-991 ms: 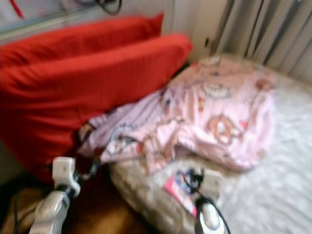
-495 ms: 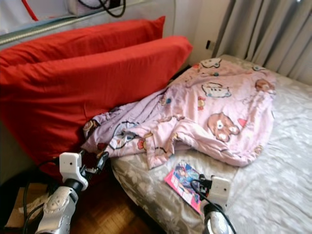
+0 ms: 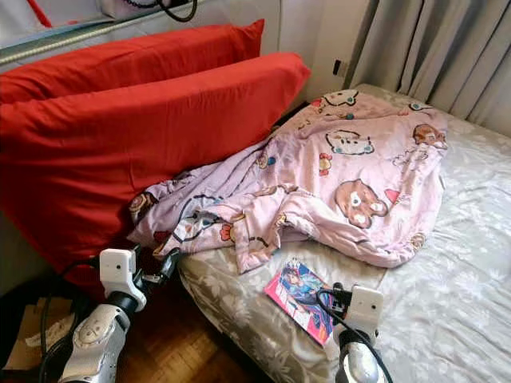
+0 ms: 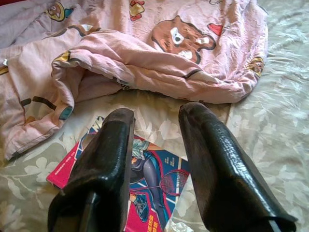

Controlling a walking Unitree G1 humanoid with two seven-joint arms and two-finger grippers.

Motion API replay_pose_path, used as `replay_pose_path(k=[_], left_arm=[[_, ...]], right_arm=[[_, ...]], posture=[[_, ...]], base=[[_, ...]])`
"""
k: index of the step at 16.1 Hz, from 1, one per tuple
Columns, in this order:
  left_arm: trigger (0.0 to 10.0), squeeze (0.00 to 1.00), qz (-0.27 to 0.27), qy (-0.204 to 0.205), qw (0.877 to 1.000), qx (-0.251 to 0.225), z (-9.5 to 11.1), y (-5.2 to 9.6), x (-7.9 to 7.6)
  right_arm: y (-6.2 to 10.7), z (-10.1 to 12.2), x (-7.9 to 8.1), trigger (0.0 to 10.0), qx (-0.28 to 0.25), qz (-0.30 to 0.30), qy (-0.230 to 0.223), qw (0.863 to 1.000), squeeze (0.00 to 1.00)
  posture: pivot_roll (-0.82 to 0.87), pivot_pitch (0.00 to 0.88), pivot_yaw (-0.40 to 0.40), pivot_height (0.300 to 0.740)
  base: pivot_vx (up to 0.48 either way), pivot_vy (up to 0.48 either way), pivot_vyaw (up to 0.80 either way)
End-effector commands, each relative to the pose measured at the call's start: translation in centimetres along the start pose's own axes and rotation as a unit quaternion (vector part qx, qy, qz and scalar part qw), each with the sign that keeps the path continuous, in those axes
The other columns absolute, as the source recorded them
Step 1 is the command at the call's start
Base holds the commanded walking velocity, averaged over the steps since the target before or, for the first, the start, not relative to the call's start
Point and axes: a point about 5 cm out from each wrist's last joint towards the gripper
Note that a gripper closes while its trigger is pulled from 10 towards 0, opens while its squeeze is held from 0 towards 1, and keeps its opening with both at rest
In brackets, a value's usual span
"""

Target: Clean up the room

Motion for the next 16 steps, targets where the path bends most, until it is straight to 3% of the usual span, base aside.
replay_pose_path(k=[1, 7, 11, 16], left_arm=[[10.0, 0.0, 0.001, 0.002, 1.0, 0.006, -0.21, 0.21, -0.09], [10.0, 0.0, 0.005, -0.001, 1.0, 0.01, -0.26, 0.24, 0.02], [10.0, 0.0, 0.008, -0.003, 1.0, 0.01, -0.28, 0.24, 0.05], [10.0, 0.0, 0.01, -0.005, 1.0, 0.013, -0.36, 0.33, 0.16]], right_arm=[[0.08, -0.2, -0.21, 10.0, 0.005, -0.003, 0.005, 1.0, 0.0], [-0.04, -0.4, -0.16, 10.0, 0.019, -0.008, 0.014, 1.0, 0.0], [-0.07, -0.22, 0.15, 10.0, 0.01, 0.001, 0.014, 1.0, 0.0], [-0.03, -0.43, 0.59, 10.0, 0.015, 0.012, 0.028, 0.999, 0.0]], posture=[[0.02, 0.104, -0.044, 0.685], [0.02, 0.107, -0.043, 0.685], [0.02, 0.106, -0.043, 0.651], [0.02, 0.109, -0.044, 0.651]], base=[[0.0, 0.0, 0.0], [0.0, 0.0, 0.0], [0.0, 0.0, 0.0], [0.0, 0.0, 0.0]])
Point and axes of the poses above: a point about 5 cm out from each wrist's last joint towards the gripper, its own y axis pointing back from the gripper into the wrist, its own z axis along the axis of the wrist's last joint, x = y × z, and after that the axes turned 1 degree about y, right-handed
